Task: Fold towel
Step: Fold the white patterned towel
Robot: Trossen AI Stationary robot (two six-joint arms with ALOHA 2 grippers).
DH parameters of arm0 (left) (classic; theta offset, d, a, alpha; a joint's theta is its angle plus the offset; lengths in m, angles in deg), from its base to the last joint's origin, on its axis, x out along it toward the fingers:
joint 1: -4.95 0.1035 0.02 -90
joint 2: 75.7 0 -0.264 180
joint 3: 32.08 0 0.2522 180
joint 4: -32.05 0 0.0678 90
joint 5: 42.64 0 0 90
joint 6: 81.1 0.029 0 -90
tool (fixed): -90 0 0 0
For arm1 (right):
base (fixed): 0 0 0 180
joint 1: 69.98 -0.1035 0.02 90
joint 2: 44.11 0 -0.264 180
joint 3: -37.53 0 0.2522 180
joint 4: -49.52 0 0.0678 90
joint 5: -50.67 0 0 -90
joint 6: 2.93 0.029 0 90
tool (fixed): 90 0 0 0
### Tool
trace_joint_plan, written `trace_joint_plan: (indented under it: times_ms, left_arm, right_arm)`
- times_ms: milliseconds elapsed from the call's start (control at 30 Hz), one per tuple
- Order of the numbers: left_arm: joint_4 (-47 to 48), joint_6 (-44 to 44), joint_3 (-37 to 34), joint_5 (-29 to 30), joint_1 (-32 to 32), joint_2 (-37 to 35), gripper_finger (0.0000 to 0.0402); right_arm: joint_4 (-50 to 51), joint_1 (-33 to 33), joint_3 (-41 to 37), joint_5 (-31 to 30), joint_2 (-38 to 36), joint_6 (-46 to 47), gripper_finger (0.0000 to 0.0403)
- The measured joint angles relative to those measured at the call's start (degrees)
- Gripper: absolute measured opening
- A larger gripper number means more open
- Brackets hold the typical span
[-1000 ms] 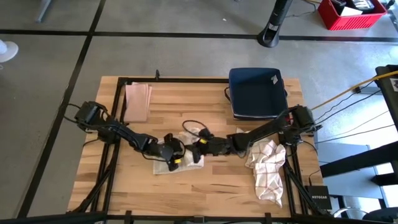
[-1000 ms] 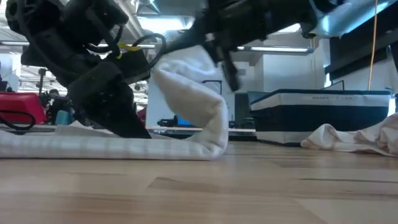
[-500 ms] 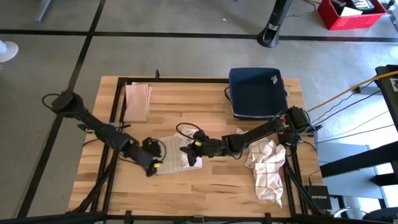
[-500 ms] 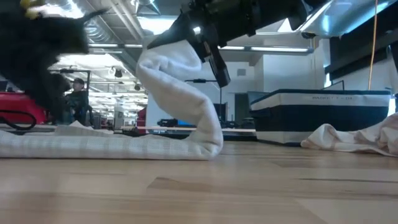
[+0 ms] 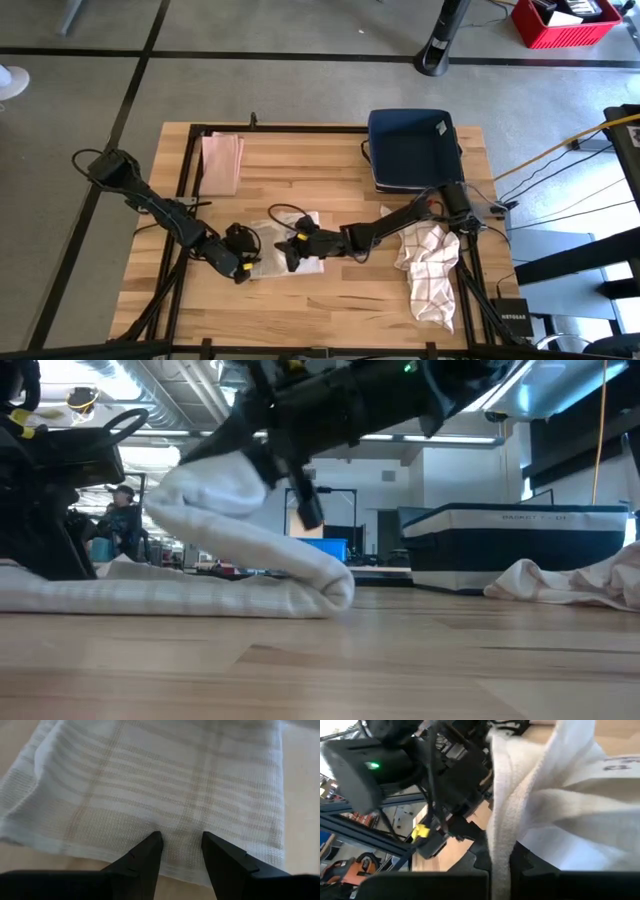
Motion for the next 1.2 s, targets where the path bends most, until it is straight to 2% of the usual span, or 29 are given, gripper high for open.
trace_joint_plan:
  times_ms: [433,533,667,767,867,1067,1133,1200]
  left_arm:
    - [-0.52,1.06,-0.05,0.06,-0.5,0.02,0.014]
    - [-0.53,1.18,-0.03,0.04,-0.5,0.02,0.014]
    - [-0.39,1.06,-0.06,-0.3,-0.5,-0.56,0.014]
    - [2.43,1.05,0.81,-2.87,-0.46,-2.44,0.014]
    - [9.04,-0.07,3.55,-9.59,-0.46,-6.02,0.014]
    - [25.92,-5.08,9.56,-22.09,-0.48,-14.98,0.014]
    - [28.93,-6.05,11.33,-22.66,-0.56,-18.46,0.014]
    - [29.08,-5.31,12.3,-20.1,-0.66,-21.68,0.014]
  right_arm:
    - [3.56,0.2,1.16,0.62,1.93,4.34,0.0023]
    - [3.84,0.2,1.16,0.61,1.93,4.33,0.0044]
    - [3.82,0.2,1.16,0.59,1.93,4.31,0.0101]
    - [3.8,0.2,1.16,0.61,1.93,4.16,0.0147]
    - [3.8,0.2,1.16,0.61,1.93,2.53,0.0181]
    - [3.64,0.25,1.16,1.61,1.87,-6.13,0.021]
    - [4.2,0.55,1.11,4.4,1.24,-11.13,0.0211]
    - [4.13,0.94,1.11,8.13,0.37,-16.11,0.0209]
